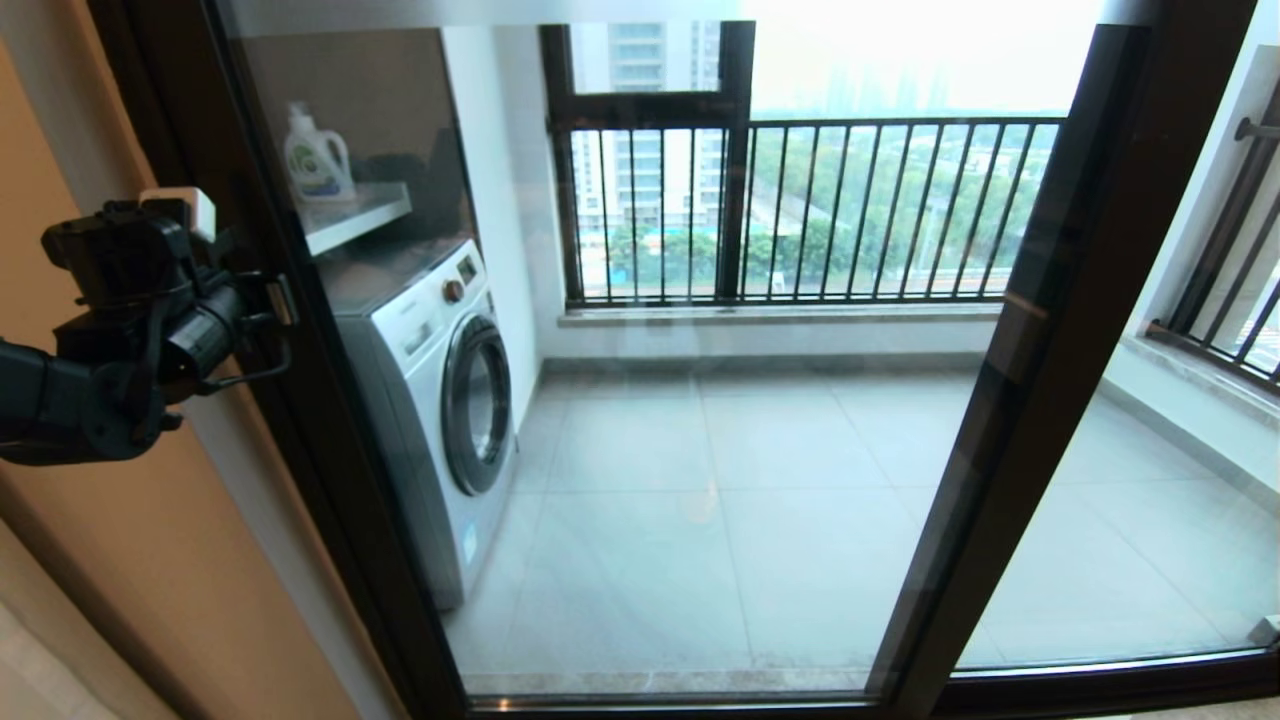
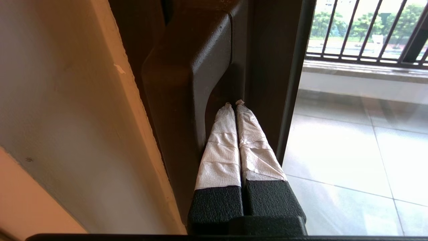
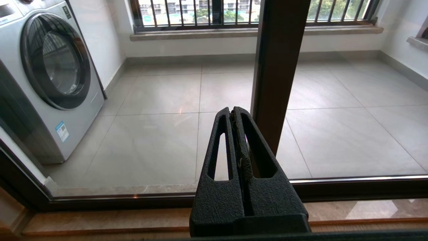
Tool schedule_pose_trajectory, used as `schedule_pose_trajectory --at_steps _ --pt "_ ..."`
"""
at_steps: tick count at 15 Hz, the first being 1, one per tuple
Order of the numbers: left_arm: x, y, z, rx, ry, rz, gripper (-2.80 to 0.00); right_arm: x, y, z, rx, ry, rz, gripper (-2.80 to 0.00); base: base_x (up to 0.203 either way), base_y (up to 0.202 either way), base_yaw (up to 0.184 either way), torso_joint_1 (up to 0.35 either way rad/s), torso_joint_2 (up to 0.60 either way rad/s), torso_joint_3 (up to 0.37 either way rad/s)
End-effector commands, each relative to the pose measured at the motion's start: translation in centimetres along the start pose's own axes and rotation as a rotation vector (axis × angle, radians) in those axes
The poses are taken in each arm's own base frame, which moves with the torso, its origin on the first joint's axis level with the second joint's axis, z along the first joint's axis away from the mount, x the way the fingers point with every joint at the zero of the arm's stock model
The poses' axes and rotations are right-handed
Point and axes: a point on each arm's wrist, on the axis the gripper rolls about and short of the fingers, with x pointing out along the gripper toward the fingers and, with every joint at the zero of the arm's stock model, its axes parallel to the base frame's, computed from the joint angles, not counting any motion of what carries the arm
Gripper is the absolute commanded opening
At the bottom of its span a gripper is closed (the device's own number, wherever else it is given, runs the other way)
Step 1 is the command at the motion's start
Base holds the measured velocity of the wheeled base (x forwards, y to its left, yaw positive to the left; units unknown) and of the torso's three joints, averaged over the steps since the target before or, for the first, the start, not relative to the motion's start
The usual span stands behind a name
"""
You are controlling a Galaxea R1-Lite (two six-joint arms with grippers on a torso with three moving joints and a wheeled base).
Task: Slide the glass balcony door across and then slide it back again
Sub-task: Close the slid door
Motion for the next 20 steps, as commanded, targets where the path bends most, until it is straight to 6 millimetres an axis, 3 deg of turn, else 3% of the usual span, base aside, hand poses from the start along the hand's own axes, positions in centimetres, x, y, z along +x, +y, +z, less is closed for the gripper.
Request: schedule_pose_trajectory --at_steps 1,7,11,13,16,20 --pt "-0.1 0.1 0.3 0.0 -0.013 0.003 -2.8 0.0 0.0 -0.1 0.0 0.005 0.0 -2.8 0.0 0.0 0.0 0.0 0.0 0.0" --pt "-0.3 0.1 0.5 -0.001 -0.018 0.002 -2.8 0.0 0.0 -0.1 0.0 0.005 0.0 -2.8 0.0 0.0 0.0 0.0 0.0 0.0" --pt "-1.5 0.2 1.9 -0.011 -0.051 -0.048 -2.8 0.0 0.0 -0.1 0.0 0.005 0.0 -2.8 0.0 0.0 0.0 0.0 0.0 0.0" --pt "-2.8 0.3 2.4 -0.013 -0.055 -0.099 -2.8 0.0 0.0 -0.1 0.0 0.005 0.0 -2.8 0.0 0.0 0.0 0.0 0.0 0.0" --pt "-6.5 0.8 3.3 -0.005 -0.068 -0.261 -2.8 0.0 0.0 -0.1 0.0 0.005 0.0 -2.8 0.0 0.0 0.0 0.0 0.0 0.0" --pt "-10.1 1.5 2.8 0.022 -0.048 -0.292 -2.8 0.0 0.0 -0.1 0.0 0.005 0.0 -2.8 0.0 0.0 0.0 0.0 0.0 0.0"
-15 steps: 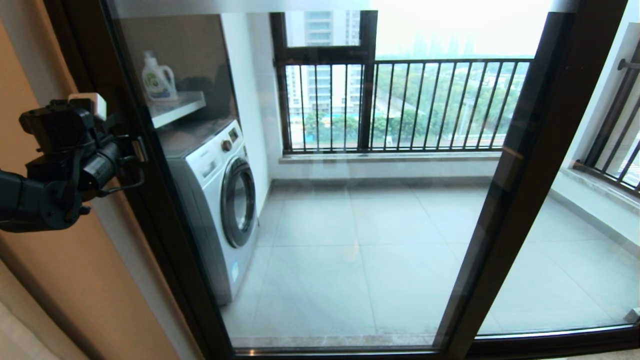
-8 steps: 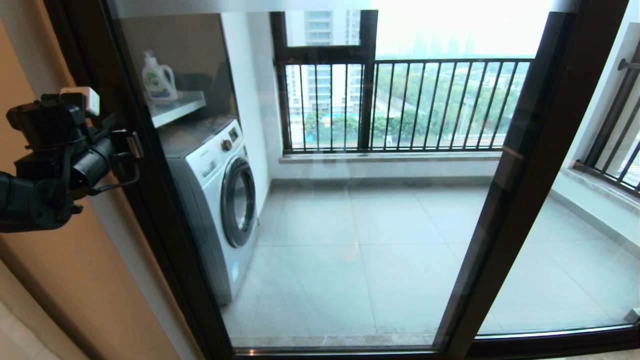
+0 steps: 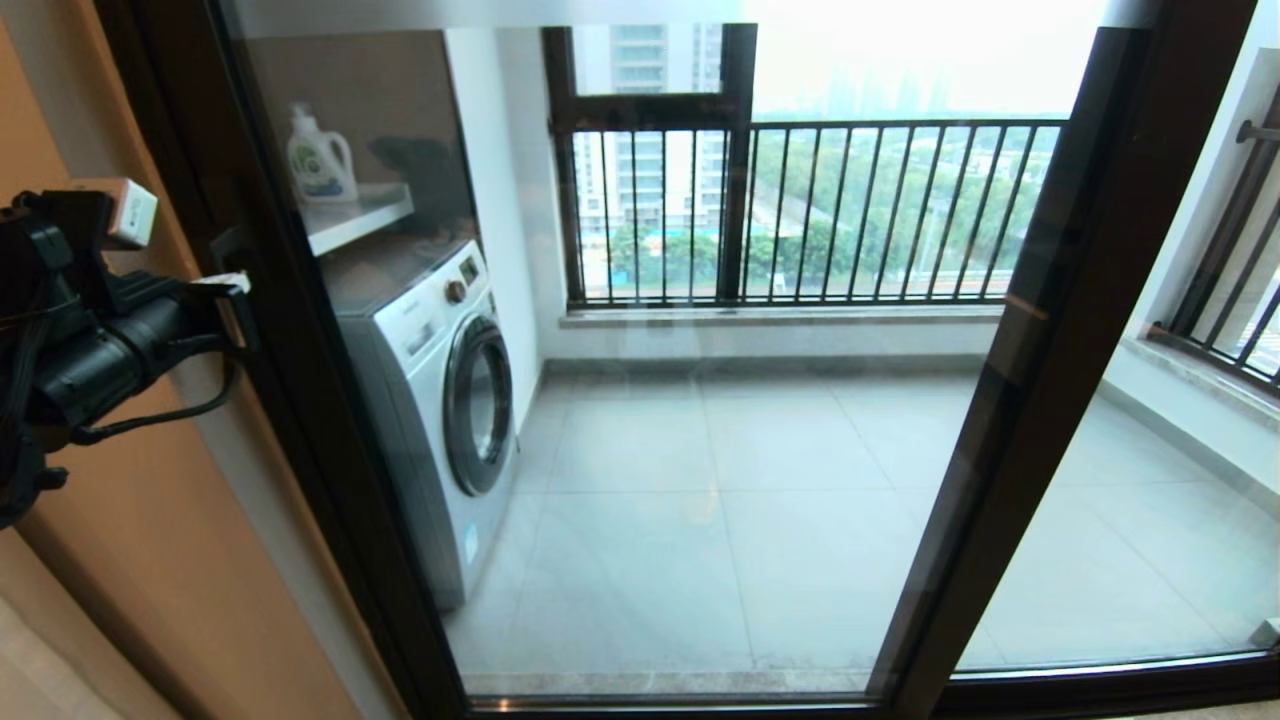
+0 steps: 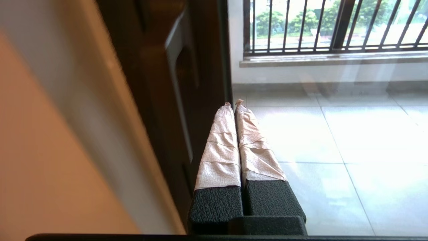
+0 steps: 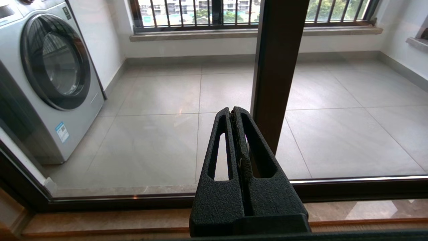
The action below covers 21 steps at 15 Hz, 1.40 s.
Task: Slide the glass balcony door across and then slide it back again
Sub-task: Close the slid door
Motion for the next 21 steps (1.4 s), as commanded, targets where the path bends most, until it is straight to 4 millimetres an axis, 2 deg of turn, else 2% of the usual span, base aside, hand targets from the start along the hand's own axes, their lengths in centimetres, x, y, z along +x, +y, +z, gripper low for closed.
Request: schedule_pose_trajectory --at_steps 1,4,6,8,10,13,19,21 --pt "-3.3 0.1 0.9 0.003 -0.024 0.004 -2.8 0.0 0.0 -0.1 0.0 0.005 0.001 -2.8 0.0 0.0 0.0 0.0 0.0 0.0" --pt "-3.4 2.1 0.3 -0.006 -0.003 0.057 -2.8 0.0 0.0 -0.1 0.0 0.005 0.0 -2.8 0.0 0.0 0.0 0.0 0.0 0.0" --pt "-3.5 3.4 0.0 -0.013 0.035 0.017 -2.8 0.0 0.0 -0.1 0.0 0.005 0.001 -2.8 0.0 0.0 0.0 0.0 0.0 0.0" --pt "-2.5 4.1 -0.5 -0.023 0.072 0.003 -2.8 0.0 0.0 -0.1 0.0 0.005 0.001 -2.8 0.0 0.0 0.0 0.0 0.0 0.0" --pt "-1.1 4.4 -1.4 -0.027 0.098 0.0 -2.8 0.0 0.0 -0.1 0.0 0.005 0.0 -2.8 0.0 0.0 0.0 0.0 0.0 0.0" --pt "0.1 4.2 -2.0 -0.026 0.111 -0.019 -2.8 0.0 0.0 -0.1 0.0 0.005 0.001 -2.8 0.0 0.0 0.0 0.0 0.0 0.0" --pt "2.6 4.5 -5.1 -0.035 0.183 -0.02 -2.8 0.0 0.0 -0.1 0.0 0.005 0.001 -2.8 0.0 0.0 0.0 0.0 0.0 0.0" --pt "3.7 4.7 -5.5 -0.03 0.162 -0.011 -2.8 0.0 0.0 -0.1 0.0 0.005 0.001 -2.8 0.0 0.0 0.0 0.0 0.0 0.0"
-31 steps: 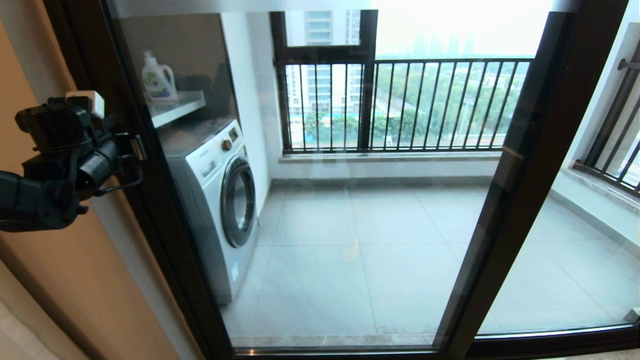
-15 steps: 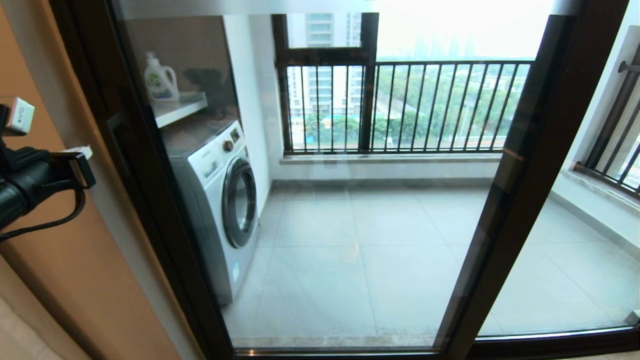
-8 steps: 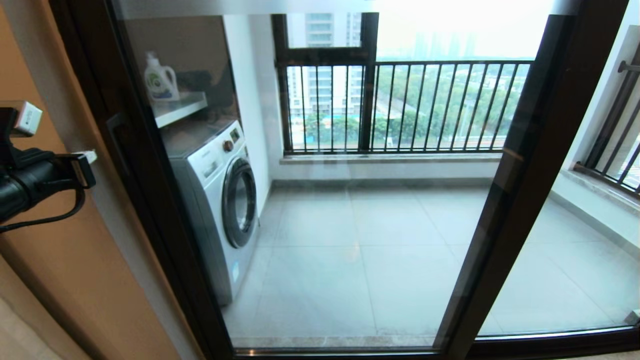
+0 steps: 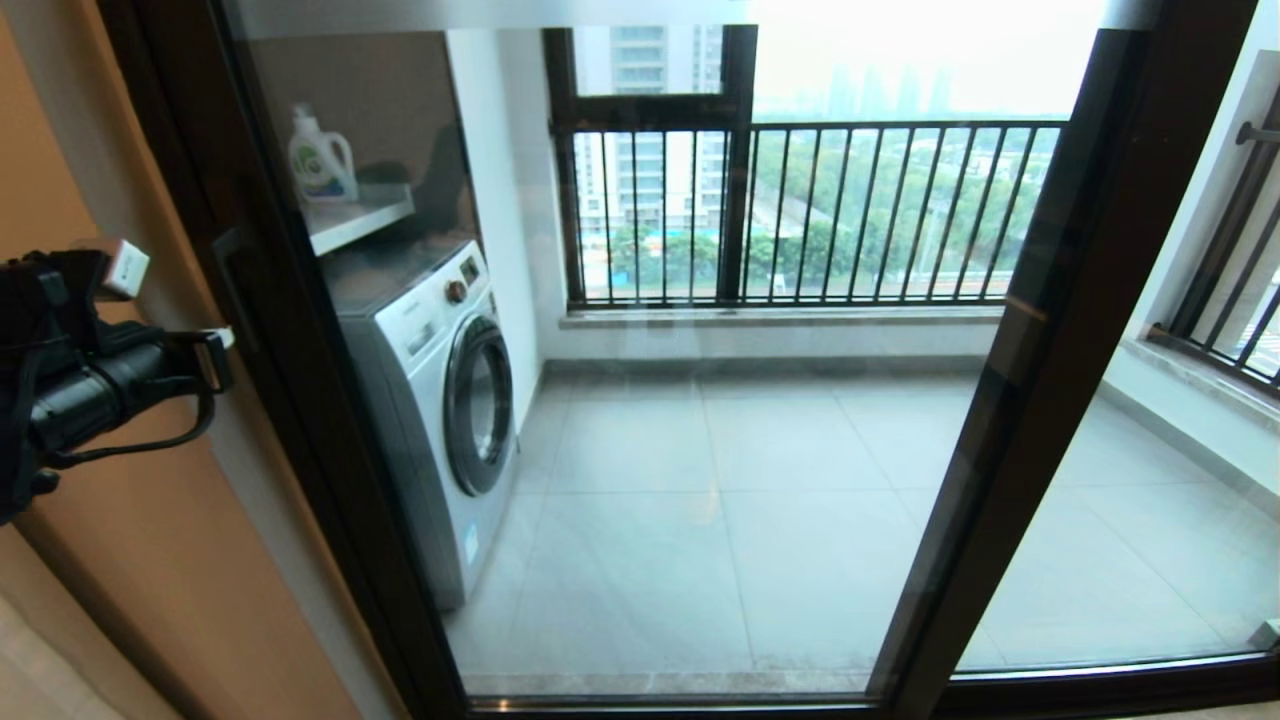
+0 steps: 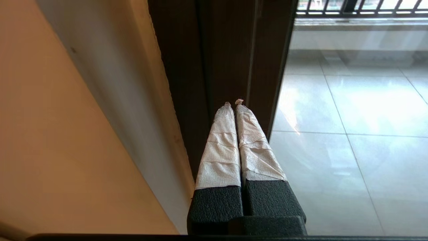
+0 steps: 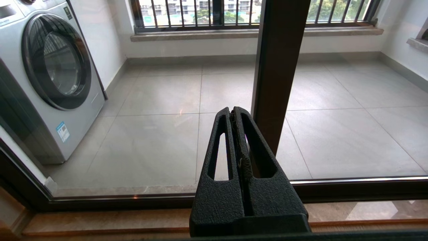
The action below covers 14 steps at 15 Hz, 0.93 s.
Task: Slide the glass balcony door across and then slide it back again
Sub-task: Close the slid door
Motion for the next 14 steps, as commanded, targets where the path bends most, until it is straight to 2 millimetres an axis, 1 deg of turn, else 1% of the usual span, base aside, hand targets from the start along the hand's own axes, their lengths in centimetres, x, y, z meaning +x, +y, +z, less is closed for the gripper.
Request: schedule_pose_trajectory --at_steps 1,3,9,14 --pt "2.1 0.4 -1.2 -0.001 0.005 0.004 -2.8 0.0 0.0 -0.1 0.0 0.005 0.001 -2.8 0.0 0.0 0.0 0.0 0.0 0.0" --pt "2.8 0.5 -0.8 0.003 -0.015 0.006 -2.8 0.0 0.0 -0.1 0.0 0.005 0.001 -2.8 0.0 0.0 0.0 0.0 0.0 0.0" --pt "3.2 -1.9 -0.3 0.011 -0.028 -0.032 -2.8 0.0 0.0 -0.1 0.0 0.005 -0.001 -2.8 0.0 0.0 0.0 0.0 0.0 0.0" --pt "2.5 -2.5 0.1 0.015 -0.038 -0.049 -2.8 0.0 0.0 -0.1 0.0 0.005 0.001 -2.8 0.0 0.0 0.0 0.0 0.0 0.0"
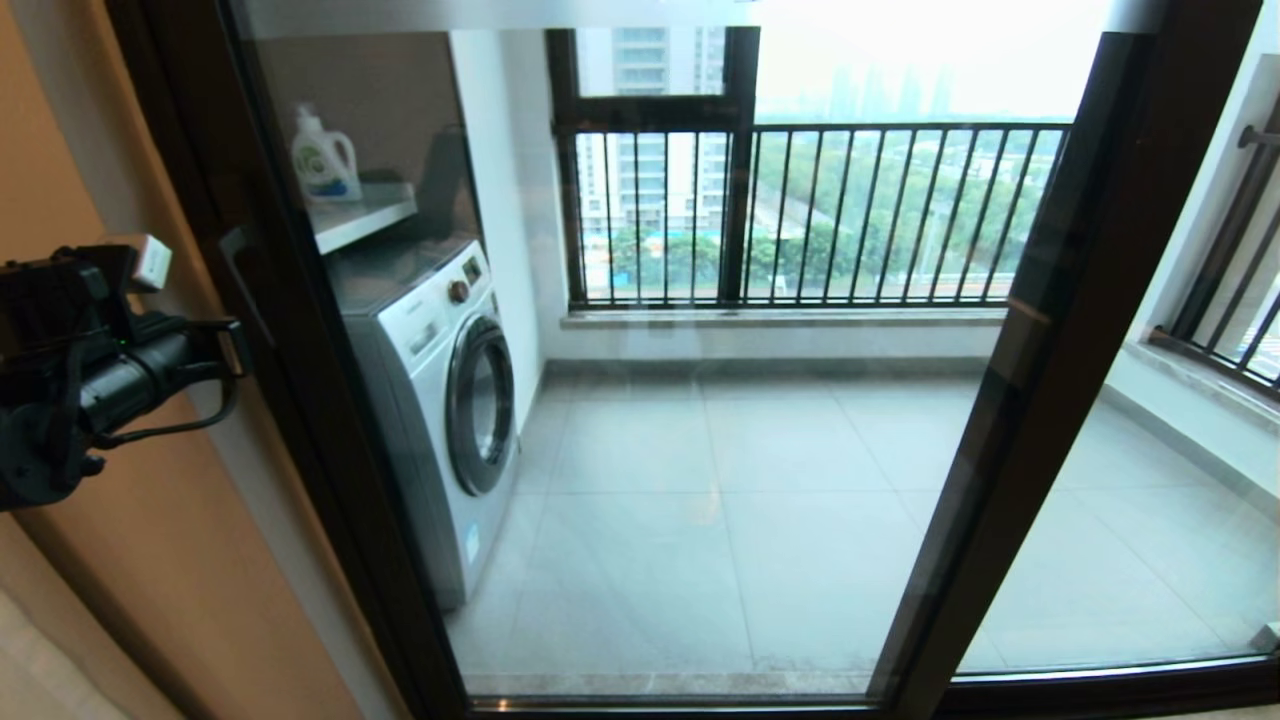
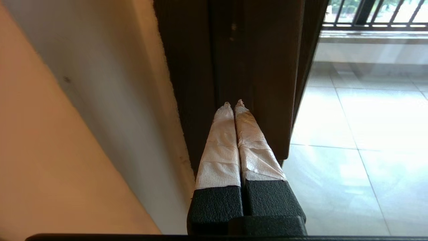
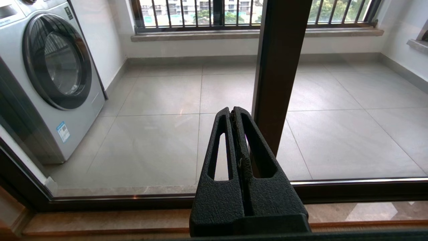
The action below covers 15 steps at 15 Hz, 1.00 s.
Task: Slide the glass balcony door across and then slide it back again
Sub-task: Close the slid door
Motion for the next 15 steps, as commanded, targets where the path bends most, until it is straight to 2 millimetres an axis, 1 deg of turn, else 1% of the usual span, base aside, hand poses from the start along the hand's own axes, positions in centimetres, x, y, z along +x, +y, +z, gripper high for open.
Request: schedule_pose_trajectory --at_steps 1,6,10,13,15 --pt "-0.3 -0.6 0.4 0.004 -0.013 -0.018 -2.8 0.0 0.0 -0.1 -0.001 0.005 0.001 -2.8 0.0 0.0 0.0 0.0 0.0 0.0" --pt "-0.7 -2.3 1.4 0.01 -0.037 -0.056 -2.8 0.0 0.0 -0.1 -0.001 0.005 0.0 -2.8 0.0 0.0 0.0 0.0 0.0 0.0" --pt "-0.8 -2.5 1.9 0.012 -0.05 -0.055 -2.8 0.0 0.0 -0.1 -0.001 0.005 0.0 -2.8 0.0 0.0 0.0 0.0 0.0 0.0" --pt "-1.4 -3.0 2.8 0.015 -0.069 -0.067 -2.8 0.0 0.0 -0.1 -0.001 0.005 -0.001 -2.8 0.0 0.0 0.0 0.0 0.0 0.0" --pt "-1.5 -3.0 3.8 0.019 -0.101 -0.068 -2.8 0.0 0.0 -0.1 -0.001 0.005 0.0 -2.8 0.0 0.0 0.0 0.0 0.0 0.0"
